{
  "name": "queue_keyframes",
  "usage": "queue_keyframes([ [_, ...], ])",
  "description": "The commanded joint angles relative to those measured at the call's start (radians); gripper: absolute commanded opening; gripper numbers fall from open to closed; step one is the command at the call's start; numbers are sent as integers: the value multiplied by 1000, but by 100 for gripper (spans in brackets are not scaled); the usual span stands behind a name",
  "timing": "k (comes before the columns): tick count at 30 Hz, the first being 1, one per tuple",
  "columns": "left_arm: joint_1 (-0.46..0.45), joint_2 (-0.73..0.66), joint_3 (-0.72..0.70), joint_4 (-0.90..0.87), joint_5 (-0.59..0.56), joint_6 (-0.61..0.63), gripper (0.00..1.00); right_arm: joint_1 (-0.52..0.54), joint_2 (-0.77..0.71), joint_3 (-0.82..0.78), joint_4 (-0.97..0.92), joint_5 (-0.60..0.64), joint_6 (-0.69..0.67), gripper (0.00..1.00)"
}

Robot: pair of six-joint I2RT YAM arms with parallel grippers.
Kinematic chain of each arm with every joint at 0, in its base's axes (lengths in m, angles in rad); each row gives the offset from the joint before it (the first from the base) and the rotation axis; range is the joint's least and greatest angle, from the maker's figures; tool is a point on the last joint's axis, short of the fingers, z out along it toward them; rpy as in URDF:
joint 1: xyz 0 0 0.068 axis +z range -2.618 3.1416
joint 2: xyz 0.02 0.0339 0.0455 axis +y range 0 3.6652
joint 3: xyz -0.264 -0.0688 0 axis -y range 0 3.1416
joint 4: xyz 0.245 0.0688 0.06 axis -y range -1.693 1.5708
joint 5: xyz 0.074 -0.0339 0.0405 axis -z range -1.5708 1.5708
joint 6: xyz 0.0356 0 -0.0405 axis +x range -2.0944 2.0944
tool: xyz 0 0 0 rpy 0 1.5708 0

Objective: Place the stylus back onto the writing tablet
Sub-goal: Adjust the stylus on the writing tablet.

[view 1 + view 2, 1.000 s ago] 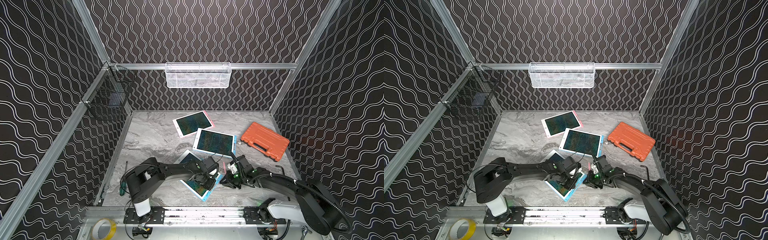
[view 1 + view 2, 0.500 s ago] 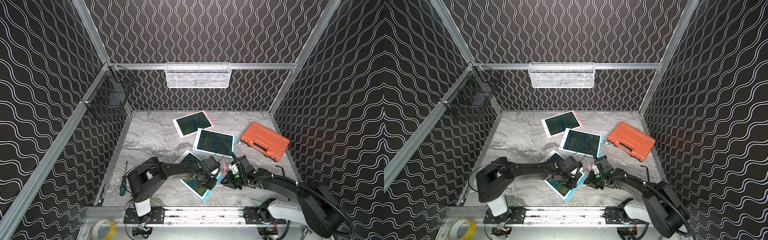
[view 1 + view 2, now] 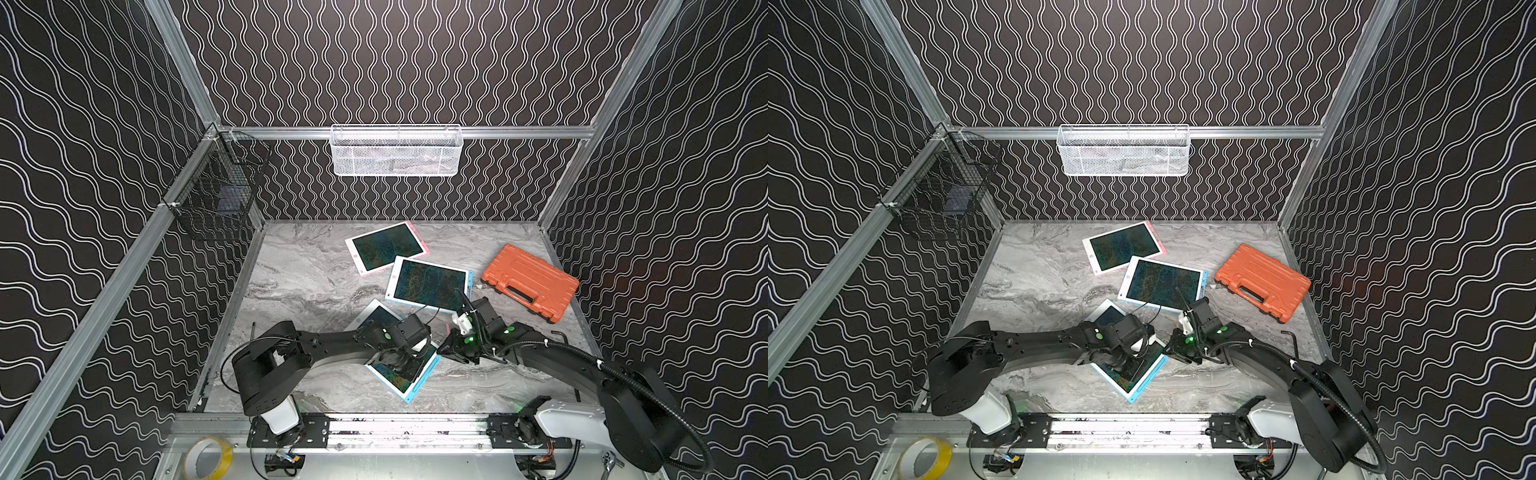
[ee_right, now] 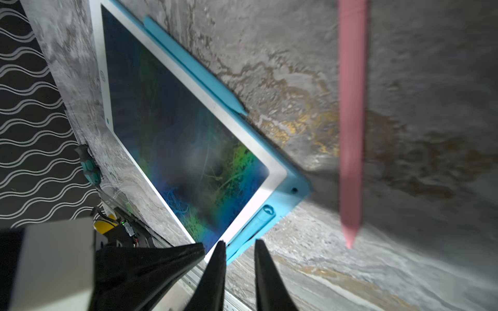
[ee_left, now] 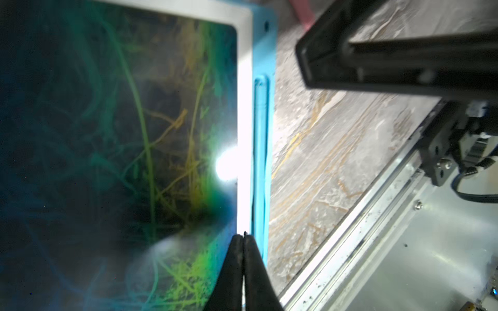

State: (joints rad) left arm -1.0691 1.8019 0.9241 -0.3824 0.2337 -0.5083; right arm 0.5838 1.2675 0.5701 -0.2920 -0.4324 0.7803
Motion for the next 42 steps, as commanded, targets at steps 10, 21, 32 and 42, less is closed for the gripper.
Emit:
queue_keyframes([
  [10, -20, 30, -8, 86, 18, -43, 8, 17, -42, -55, 26, 25, 57, 22],
  [21, -25, 48, 2, 77, 19, -25, 7, 15, -17, -35, 7, 24, 30, 21],
  [32, -24, 80, 27, 82, 19, -13, 7, 0, -43, -34, -23, 56, 29, 21],
  [42, -25, 90, 32, 85, 20, -12, 7, -35, -82, -51, -49, 75, 25, 20],
])
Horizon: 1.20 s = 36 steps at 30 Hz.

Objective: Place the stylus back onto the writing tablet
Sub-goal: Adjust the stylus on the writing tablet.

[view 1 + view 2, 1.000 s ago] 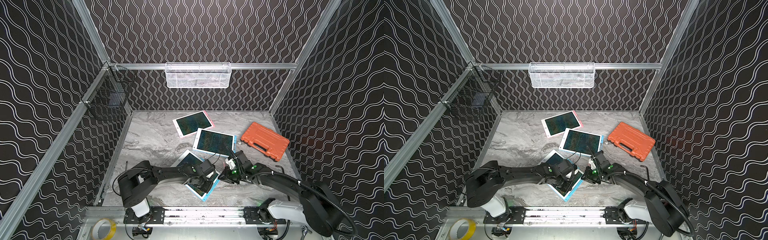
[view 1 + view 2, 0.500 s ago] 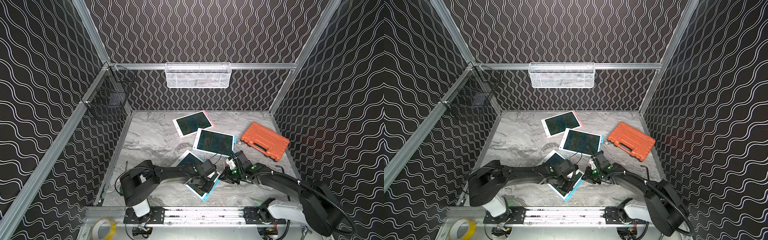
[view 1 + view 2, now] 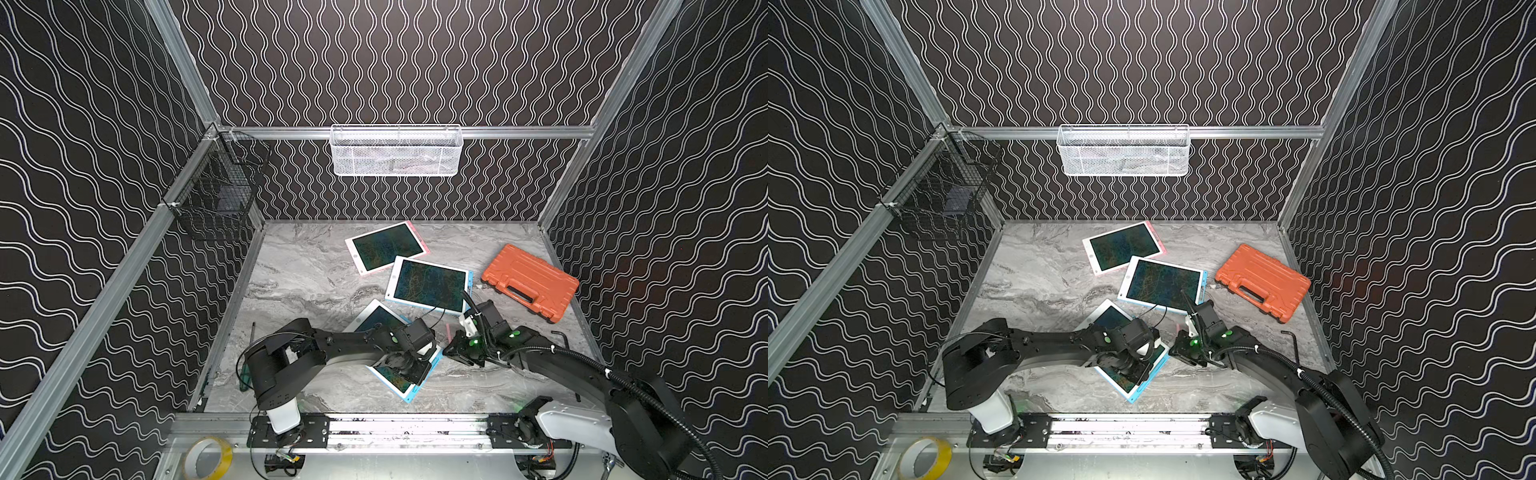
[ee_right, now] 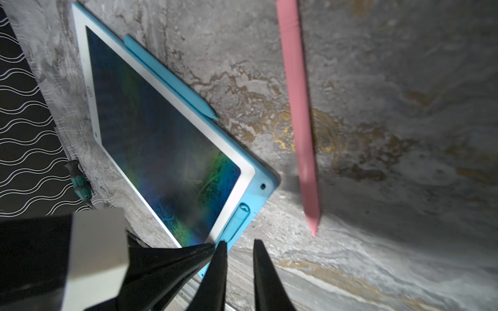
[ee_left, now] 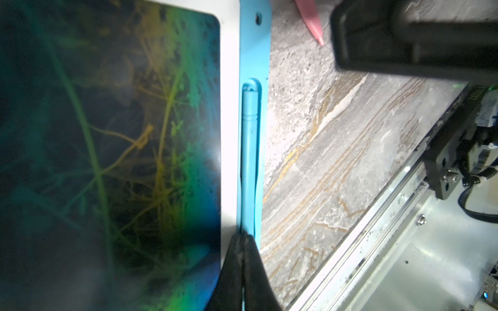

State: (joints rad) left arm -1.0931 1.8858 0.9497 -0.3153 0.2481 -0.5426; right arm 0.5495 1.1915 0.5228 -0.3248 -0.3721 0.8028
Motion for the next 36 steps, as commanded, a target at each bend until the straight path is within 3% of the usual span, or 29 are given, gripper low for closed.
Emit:
queue_keyframes([
  [1, -1, 9, 8, 16, 3, 24, 7, -1, -7, -7, -16, 15, 4, 20],
  [12, -1, -15, 1, 7, -23, 16, 6, -3, 1, 11, -22, 13, -15, 20],
  [26, -32, -61, -53, 31, -12, -26, 6, 110, 193, 77, 154, -84, 30, 18],
  [36, -36, -30, -84, 70, -24, -44, 6, 112, 253, 31, 176, -90, 18, 17],
])
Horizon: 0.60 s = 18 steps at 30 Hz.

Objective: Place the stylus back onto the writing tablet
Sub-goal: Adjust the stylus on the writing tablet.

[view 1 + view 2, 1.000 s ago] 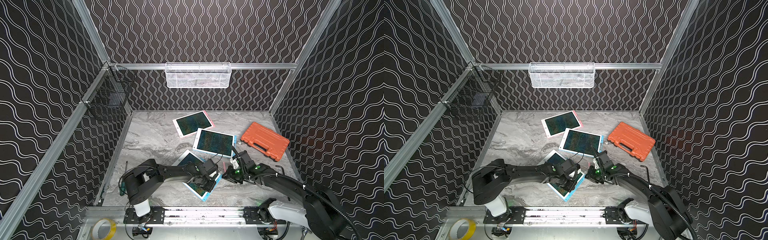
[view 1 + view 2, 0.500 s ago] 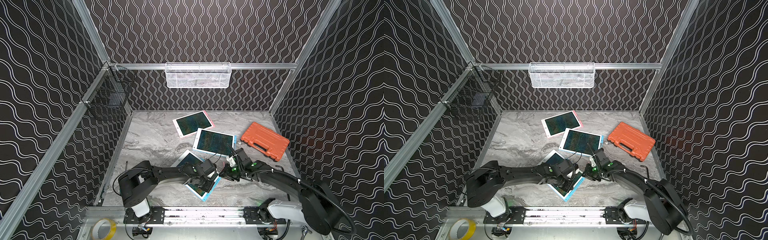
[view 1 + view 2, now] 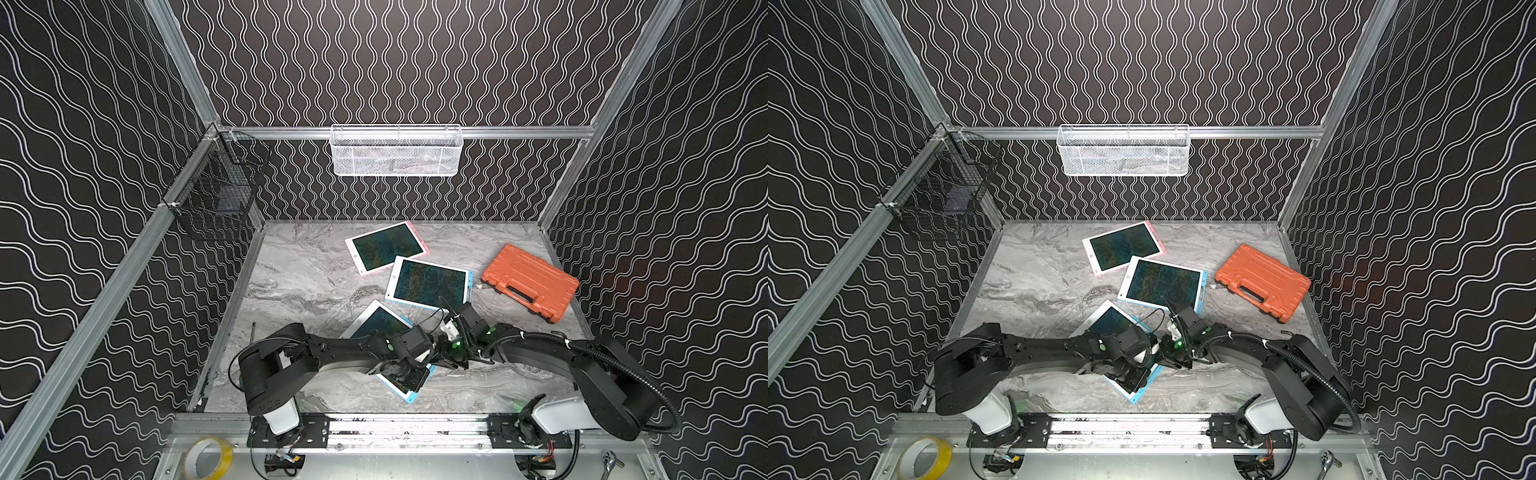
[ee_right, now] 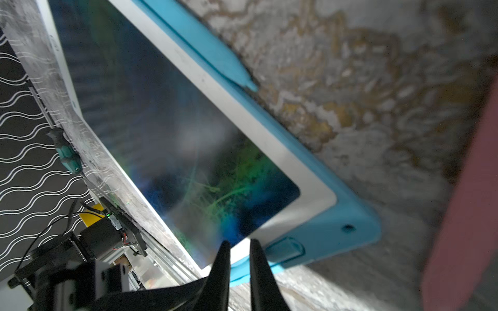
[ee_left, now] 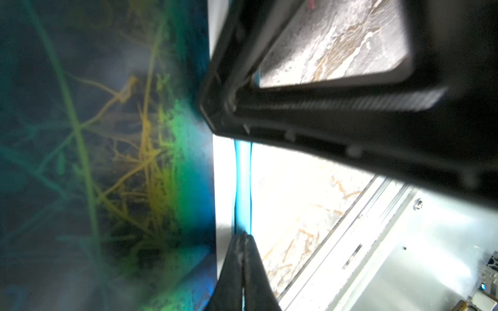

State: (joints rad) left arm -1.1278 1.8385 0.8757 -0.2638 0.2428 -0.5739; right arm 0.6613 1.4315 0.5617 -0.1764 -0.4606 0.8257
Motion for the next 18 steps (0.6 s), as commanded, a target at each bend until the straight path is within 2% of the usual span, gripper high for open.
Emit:
queue_keyframes([
  [1, -1, 26, -12, 25, -18, -15, 6, 1, 20, -12, 30, -3, -8, 17],
  [11, -1, 35, -45, 44, -22, -30, 6, -18, -4, -50, 29, 7, -16, 16],
  [16, 0, -14, -31, -4, -44, -24, 6, -24, -27, 33, -7, 15, -53, 17],
  [18, 6, -76, -4, -50, -68, -11, 10, -50, -52, 77, -25, 10, -59, 18],
])
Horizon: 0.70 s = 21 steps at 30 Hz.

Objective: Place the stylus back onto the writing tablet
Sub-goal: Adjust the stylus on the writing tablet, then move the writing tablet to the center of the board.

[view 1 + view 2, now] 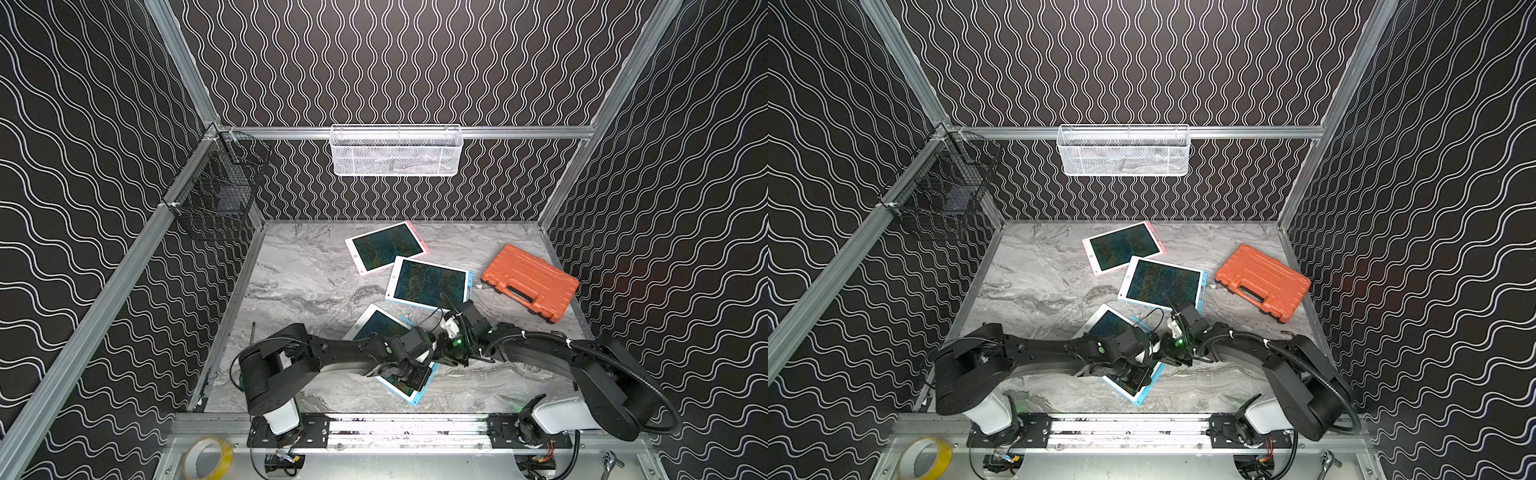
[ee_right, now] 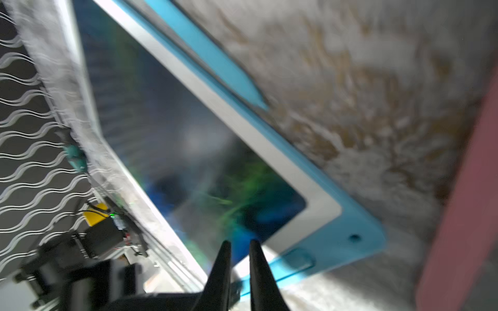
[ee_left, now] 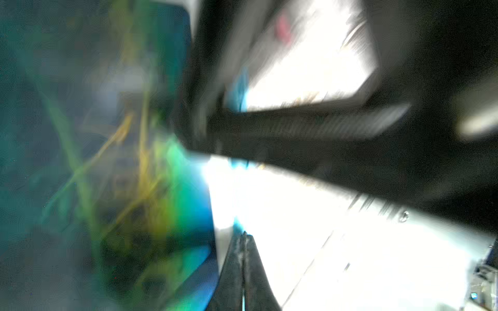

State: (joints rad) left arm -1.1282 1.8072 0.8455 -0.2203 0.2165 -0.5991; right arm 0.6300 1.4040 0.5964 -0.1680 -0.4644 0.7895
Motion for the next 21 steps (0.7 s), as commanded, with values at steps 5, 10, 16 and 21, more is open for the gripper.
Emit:
queue_keyframes([
  [5, 11, -96, 142, -197, -56, 72, 19, -138, -87, 108, -94, -1, -48, 23],
  [10, 4, 9, 257, -200, -14, 99, 24, -323, -191, 107, -263, 36, -138, 32],
  [16, -41, 135, 364, -198, 9, 94, 29, -552, -318, 106, -447, 99, -250, 61],
  [21, -59, 204, 386, -194, 0, 89, 31, -637, -320, 135, -509, 123, -322, 74],
])
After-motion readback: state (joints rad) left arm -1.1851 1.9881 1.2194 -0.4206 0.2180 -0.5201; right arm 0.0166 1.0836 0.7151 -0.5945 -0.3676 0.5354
